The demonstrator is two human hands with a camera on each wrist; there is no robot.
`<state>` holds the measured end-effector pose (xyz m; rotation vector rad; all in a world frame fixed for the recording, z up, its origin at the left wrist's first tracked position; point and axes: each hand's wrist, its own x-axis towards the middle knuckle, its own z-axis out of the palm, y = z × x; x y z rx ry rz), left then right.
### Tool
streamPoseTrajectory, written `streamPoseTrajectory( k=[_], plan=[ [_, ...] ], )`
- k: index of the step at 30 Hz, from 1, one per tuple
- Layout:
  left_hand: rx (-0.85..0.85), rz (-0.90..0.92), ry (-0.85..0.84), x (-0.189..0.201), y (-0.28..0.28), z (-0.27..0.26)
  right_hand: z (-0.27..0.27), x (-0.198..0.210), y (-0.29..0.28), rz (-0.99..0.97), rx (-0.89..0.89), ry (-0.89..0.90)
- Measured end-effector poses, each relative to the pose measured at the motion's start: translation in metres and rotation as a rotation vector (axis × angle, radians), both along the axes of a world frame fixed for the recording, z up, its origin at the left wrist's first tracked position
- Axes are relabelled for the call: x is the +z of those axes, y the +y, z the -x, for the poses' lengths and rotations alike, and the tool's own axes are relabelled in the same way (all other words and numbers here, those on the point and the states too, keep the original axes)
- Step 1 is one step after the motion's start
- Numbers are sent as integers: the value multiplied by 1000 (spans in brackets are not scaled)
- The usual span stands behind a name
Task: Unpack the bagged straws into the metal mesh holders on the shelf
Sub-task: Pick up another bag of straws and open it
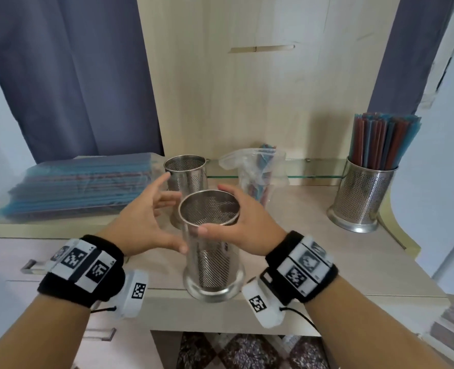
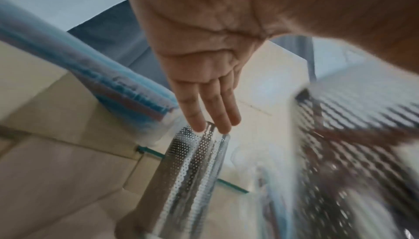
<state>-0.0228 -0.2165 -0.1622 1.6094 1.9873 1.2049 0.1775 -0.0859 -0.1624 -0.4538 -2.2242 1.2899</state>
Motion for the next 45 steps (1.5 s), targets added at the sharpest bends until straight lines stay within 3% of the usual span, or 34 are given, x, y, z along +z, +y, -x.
streamPoseTrajectory(
  k=[3, 5, 7, 9, 13, 15, 21, 28, 30, 32, 34, 36, 40, 45],
  plan=[
    [28, -186, -289, 8, 18, 7, -38, -2, 11, -43, -57, 7],
    [191, -293, -395, 10, 38, 2, -64, -3, 19, -32, -70, 4],
    [414, -330, -308, 8, 59, -5, -89, -1, 25, -18, -87, 5],
    [589, -308, -67, 5, 77, -9, -111, 2, 31, -16, -142, -6],
    [632, -162, 207, 3, 110, -16, -139, 1, 53, -61, -360, -12],
    [691, -72, 222, 4, 122, -18, -142, 0, 66, -52, -472, 20],
    [824, -104, 168, 1, 139, 1, -124, -8, 114, -38, -719, 52],
    [804, -120, 181, -7, 141, 4, -101, -1, 140, -1, -749, 55],
    [813, -156, 356, -4, 141, -13, -99, -4, 144, 6, -755, 74],
    [685, -291, 546, -1, 145, -41, -99, -6, 147, 5, -760, 87],
    [461, -349, 604, 3, 157, -71, -99, -7, 148, 9, -755, 96],
    [340, -311, 652, 4, 172, -92, -99, -8, 149, 13, -750, 104],
    [358, -128, 783, -10, 199, -97, -99, -9, 150, 17, -743, 125],
    [414, 65, 640, -27, 210, -86, -101, -16, 155, -24, -721, 123]
  ],
)
